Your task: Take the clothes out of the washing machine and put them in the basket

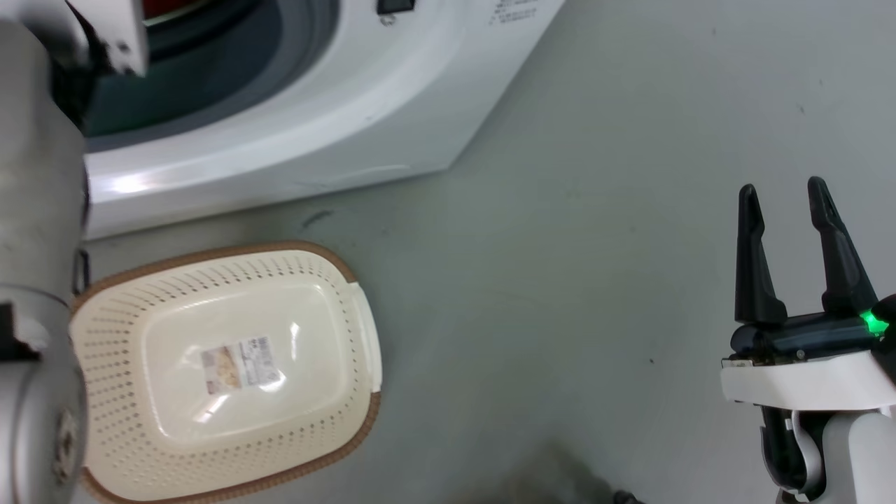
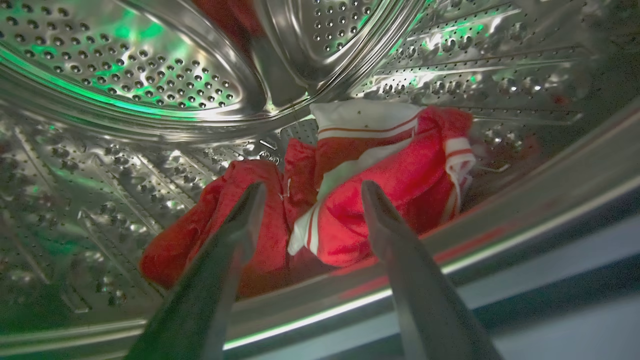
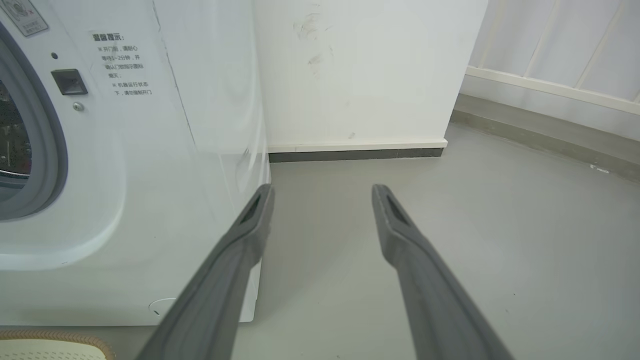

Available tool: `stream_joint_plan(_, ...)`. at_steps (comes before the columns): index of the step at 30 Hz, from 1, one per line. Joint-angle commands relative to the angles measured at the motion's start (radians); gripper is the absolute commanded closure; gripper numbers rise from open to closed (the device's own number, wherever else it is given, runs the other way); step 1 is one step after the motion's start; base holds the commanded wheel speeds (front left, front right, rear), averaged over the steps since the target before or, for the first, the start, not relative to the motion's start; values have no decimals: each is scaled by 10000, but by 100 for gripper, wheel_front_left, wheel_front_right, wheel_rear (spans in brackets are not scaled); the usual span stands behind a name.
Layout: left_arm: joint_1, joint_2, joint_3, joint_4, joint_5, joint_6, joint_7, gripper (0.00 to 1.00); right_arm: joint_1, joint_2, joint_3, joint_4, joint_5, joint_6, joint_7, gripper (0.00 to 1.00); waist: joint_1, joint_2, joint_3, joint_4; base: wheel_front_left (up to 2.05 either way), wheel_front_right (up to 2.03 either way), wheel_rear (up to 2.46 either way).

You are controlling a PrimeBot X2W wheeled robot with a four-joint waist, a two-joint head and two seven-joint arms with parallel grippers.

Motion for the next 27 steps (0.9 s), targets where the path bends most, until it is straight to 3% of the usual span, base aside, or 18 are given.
stream_joint_plan(1, -512, 166, -56, 163, -150, -25, 379, 0, -244, 30, 56, -86, 123, -7, -25, 0, -2, 0, 835, -566, 0, 0, 0)
stream_joint_plan(11, -2548, 697, -1773, 700, -1315, -42, 3016, 0, -618, 27, 243, -166, 630, -7, -25, 0, -2, 0, 1954, -950, 0, 0, 0)
stream_joint_plan(25, -3264, 1411, -3364, 500, -2407, -44, 4309, 0, -841, 27, 360, -171, 899, -7, -25, 0, -2, 0, 2497, -1144, 0, 0, 0)
stream_joint_plan(26, -3279, 1450, -3405, 465, -2471, -45, 4240, 85, -853, 27, 369, -159, 900, -7, -25, 0, -2, 0, 2494, -1145, 0, 0, 0)
stream_joint_plan(27, -3278, 1490, -3457, 447, -2549, -43, 4185, 100, -857, 27, 378, -158, 900, -7, -25, 0, -2, 0, 2487, -1145, 0, 0, 0)
